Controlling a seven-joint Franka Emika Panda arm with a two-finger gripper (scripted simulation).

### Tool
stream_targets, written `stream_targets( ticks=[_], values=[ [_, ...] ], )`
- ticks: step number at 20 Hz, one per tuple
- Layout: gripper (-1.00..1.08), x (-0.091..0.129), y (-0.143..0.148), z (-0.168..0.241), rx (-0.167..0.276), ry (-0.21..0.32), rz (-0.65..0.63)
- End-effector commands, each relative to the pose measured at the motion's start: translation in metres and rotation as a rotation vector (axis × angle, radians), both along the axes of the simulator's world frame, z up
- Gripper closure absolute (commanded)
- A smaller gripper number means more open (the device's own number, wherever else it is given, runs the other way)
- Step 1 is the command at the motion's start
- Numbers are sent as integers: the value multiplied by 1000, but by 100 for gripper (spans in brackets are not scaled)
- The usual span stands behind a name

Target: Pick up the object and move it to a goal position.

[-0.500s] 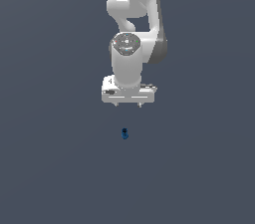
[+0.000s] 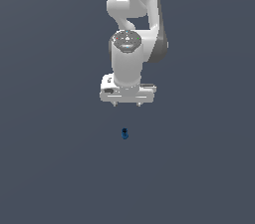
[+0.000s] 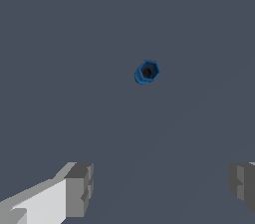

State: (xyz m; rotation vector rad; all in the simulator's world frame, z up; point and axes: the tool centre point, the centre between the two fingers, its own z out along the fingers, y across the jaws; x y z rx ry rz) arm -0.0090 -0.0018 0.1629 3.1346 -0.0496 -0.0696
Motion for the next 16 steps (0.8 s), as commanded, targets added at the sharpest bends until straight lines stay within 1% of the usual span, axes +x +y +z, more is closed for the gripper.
stream_targets(
  ticks=[1, 9, 16],
  values=[
    [-92, 1, -1, 1, -4, -1, -1],
    [-92, 4, -1, -2, -3, -2, 28],
    [-92, 16, -2, -11, -1, -7, 122]
  ],
)
